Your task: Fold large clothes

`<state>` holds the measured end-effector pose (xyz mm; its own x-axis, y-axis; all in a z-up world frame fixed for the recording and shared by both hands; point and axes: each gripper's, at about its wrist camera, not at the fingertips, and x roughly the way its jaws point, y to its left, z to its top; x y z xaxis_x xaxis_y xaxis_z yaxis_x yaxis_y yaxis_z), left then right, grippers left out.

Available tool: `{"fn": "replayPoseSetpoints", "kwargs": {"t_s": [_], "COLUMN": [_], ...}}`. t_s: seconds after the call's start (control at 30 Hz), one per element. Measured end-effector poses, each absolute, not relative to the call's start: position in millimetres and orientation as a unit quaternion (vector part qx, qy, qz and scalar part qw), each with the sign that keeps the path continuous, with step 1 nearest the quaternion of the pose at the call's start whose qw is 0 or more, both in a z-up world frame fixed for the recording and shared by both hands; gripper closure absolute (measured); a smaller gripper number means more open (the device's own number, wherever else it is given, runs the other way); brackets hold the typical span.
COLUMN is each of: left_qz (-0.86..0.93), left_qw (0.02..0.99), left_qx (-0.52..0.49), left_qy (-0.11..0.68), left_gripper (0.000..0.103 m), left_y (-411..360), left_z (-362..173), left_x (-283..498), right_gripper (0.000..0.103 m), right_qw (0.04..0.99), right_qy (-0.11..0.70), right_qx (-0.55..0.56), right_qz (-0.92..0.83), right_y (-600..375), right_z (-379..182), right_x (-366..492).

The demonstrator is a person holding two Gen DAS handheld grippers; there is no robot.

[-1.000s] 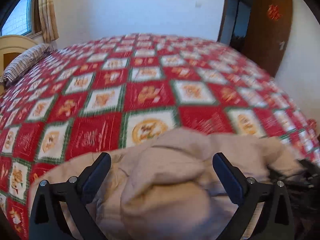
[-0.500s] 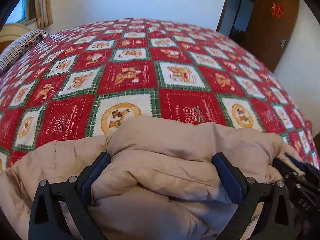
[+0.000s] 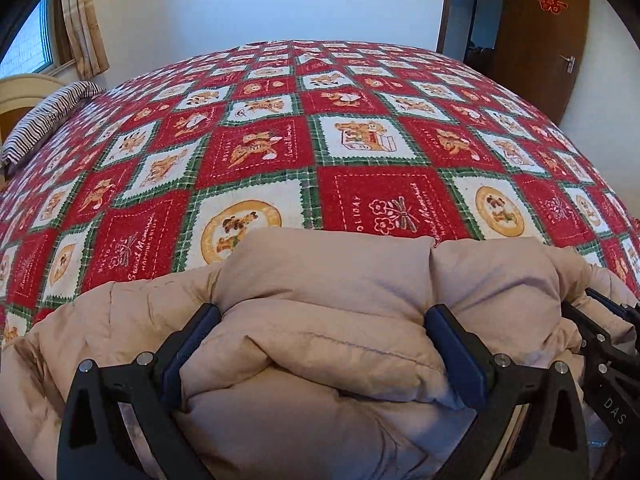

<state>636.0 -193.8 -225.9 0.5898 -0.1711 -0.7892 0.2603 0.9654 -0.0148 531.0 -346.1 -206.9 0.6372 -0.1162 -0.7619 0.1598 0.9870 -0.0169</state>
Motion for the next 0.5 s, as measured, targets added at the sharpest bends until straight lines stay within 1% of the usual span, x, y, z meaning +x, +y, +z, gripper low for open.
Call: {"fn": "replayPoseSetpoints", "kwargs": {"t_s": [0.5], "left_qz": [-0.106], "left_qw": [0.891], "left_qx": [0.076], "left_qy": [0.435], "left_gripper": [0.001], "left_y": [-201.0], "left_z": [-230.0], "left_x": [636.1], "right_gripper": [0.055], "right_qw": [0.903], "right_qy": [0.421], "right_qx": [0.008], "right_qz": [-0.086], "right_y": [-339.6], "right_z": [-209.0], "right_x": [532.9]}}
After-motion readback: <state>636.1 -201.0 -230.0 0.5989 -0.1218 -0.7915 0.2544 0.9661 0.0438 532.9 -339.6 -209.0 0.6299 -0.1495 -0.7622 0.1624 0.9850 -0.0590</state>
